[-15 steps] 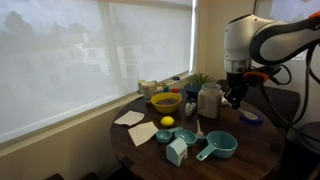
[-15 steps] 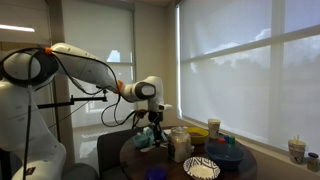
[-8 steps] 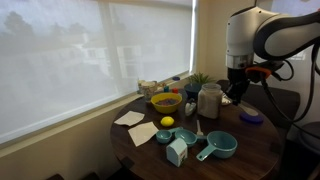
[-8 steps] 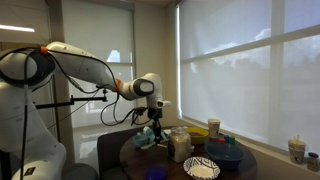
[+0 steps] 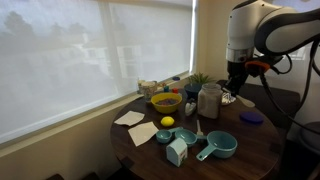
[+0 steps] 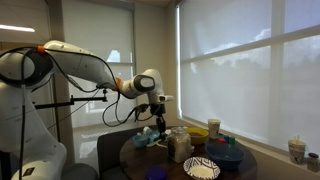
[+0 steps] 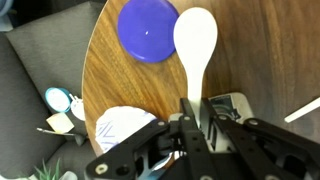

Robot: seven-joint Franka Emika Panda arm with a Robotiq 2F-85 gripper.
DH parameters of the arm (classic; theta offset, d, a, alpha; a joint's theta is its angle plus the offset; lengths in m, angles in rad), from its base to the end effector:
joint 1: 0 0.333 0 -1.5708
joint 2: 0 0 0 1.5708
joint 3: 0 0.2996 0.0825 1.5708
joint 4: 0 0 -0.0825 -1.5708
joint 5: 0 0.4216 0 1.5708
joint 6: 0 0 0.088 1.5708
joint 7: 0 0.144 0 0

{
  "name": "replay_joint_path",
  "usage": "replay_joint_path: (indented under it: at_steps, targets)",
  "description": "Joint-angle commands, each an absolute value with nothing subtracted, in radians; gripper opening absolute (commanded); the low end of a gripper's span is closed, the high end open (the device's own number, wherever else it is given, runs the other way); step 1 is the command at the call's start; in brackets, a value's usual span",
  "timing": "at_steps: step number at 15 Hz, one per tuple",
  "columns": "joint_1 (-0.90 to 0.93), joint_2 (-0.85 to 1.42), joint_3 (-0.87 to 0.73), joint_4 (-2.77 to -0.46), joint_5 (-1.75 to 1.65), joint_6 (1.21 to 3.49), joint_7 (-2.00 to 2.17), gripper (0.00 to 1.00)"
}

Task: Use the white plastic spoon to put some of the contents of the glass jar onto the white plate

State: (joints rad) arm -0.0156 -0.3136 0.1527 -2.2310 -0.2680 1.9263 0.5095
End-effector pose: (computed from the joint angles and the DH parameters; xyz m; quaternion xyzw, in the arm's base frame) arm 0.5002 0.0423 0.4376 0.9788 -0.1411 0.0482 0.1406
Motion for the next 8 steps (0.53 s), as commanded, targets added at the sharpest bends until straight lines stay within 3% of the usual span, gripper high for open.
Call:
replay_joint_path:
  at_steps: [1,4,5,8]
  targets:
    - [-0.045,-0.329,0.155,-2.169,-0.377,1.957,0.546,0.03]
    - [-0.065,-0.328,0.147,-2.111,-0.404,2.006,0.574,0.03]
    - [-0.051,-0.329,0.144,-2.142,-0.373,1.978,0.535,0.13]
    - [-0.06,-0.329,0.141,-2.112,-0.382,1.988,0.545,0.13]
